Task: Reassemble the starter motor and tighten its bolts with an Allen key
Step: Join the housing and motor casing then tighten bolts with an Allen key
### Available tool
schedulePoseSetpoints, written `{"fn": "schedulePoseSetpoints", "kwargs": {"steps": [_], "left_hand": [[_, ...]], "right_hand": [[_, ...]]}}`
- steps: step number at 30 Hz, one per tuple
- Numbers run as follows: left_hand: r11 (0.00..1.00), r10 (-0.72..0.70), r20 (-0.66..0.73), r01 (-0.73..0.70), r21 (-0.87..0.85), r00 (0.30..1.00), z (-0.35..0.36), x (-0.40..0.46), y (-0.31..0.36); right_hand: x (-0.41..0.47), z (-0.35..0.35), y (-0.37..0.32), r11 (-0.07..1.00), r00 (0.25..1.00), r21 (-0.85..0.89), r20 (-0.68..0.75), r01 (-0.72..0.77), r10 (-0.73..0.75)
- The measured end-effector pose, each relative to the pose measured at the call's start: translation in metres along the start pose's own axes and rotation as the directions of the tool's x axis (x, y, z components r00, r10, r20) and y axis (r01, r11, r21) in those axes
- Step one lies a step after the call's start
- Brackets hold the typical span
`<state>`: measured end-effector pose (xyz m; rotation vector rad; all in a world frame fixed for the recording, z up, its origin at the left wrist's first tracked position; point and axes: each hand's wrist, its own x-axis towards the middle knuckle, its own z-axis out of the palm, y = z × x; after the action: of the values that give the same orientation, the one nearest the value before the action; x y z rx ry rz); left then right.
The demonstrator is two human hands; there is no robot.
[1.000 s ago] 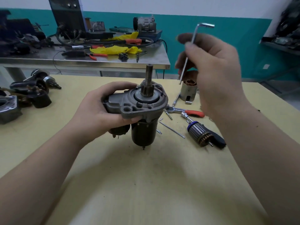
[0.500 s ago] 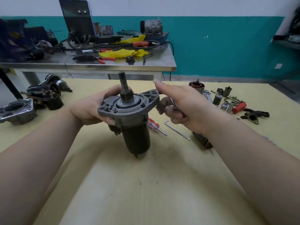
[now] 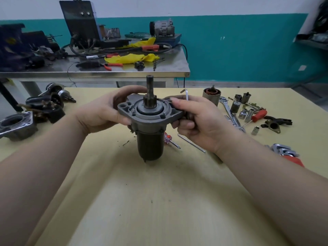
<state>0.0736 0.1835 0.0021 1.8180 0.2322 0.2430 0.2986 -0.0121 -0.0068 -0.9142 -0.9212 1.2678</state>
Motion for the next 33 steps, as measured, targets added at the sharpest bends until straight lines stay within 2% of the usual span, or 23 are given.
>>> {"fn": "schedulePoseSetpoints", "kwargs": {"steps": [3,5,8,11,14,18,20,23,24,25,26,27,28,30,32,33], "left_hand": [[0.993,0.053,-0.103,-0.064,-0.097,0.993,0.025,-0.012,-0.012],[0.988,0.124,-0.225,-0.14,-0.058,0.967,0.046,-0.014,-0.019],[0.962,0.271,-0.407,-0.251,0.104,0.872,0.073,-0.009,-0.029],[0.908,0.418,-0.503,-0.327,0.262,0.757,0.087,-0.007,-0.035],[0.817,0.574,-0.509,-0.403,0.413,0.641,0.094,-0.007,-0.04],[0.707,0.682,-0.45,-0.364,0.606,0.577,0.104,-0.002,-0.045],[0.683,0.703,-0.445,-0.35,0.642,0.555,0.106,-0.001,-0.047],[0.657,0.722,-0.429,-0.343,0.672,0.542,0.105,-0.001,-0.046],[0.647,0.727,-0.423,-0.334,0.686,0.54,0.105,-0.002,-0.044],[0.634,0.734,-0.412,-0.328,0.7,0.539,0.105,-0.002,-0.043],[0.614,0.746,-0.392,-0.327,0.718,0.538,0.106,-0.003,-0.042],[0.59,0.758,-0.367,-0.326,0.739,0.539,0.106,-0.003,-0.041],[0.566,0.766,-0.344,-0.318,0.76,0.543,0.107,-0.003,-0.041],[0.534,0.767,-0.313,-0.287,0.795,0.56,0.107,-0.001,-0.04],[0.492,0.78,-0.274,-0.28,0.824,0.563,0.105,0.0,-0.04],[0.467,0.792,-0.252,-0.285,0.837,0.556,0.104,0.001,-0.04]], "right_hand": [[0.003,0.002,0.005,0.998,0.998,0.029,-0.038,0.057,-0.055],[0.003,0.003,0.009,0.996,0.995,0.034,-0.068,0.079,-0.077],[0.003,0.002,0.012,0.996,0.992,0.022,-0.091,0.09,-0.087],[0.004,0.0,0.01,0.997,0.992,0.005,-0.097,0.078,-0.077],[0.006,-0.003,0.007,0.997,0.993,-0.024,-0.092,0.073,-0.075],[0.006,-0.009,0.001,0.989,0.999,-0.136,-0.007,0.052,-0.054],[0.008,-0.014,-0.007,0.98,0.999,-0.198,0.003,0.034,-0.034],[0.013,-0.032,-0.019,0.974,0.981,-0.227,-0.188,0.004,-0.048],[0.014,-0.039,-0.021,0.956,0.958,-0.292,-0.274,0.004,-0.088],[0.016,-0.045,-0.022,0.901,0.927,-0.434,-0.345,-0.017,-0.149],[0.018,-0.05,-0.02,0.772,0.895,-0.63,-0.389,-0.084,-0.22],[0.02,-0.054,-0.016,0.575,0.874,-0.798,-0.398,-0.18,-0.28],[0.023,-0.055,-0.011,0.367,0.875,-0.893,-0.379,-0.26,-0.301],[0.029,-0.054,0.002,0.074,0.905,-0.943,-0.334,-0.326,-0.263],[0.035,-0.051,0.016,-0.1,0.927,-0.937,-0.307,-0.334,-0.218],[0.038,-0.05,0.021,-0.151,0.933,-0.931,-0.3,-0.332,-0.198]]}}
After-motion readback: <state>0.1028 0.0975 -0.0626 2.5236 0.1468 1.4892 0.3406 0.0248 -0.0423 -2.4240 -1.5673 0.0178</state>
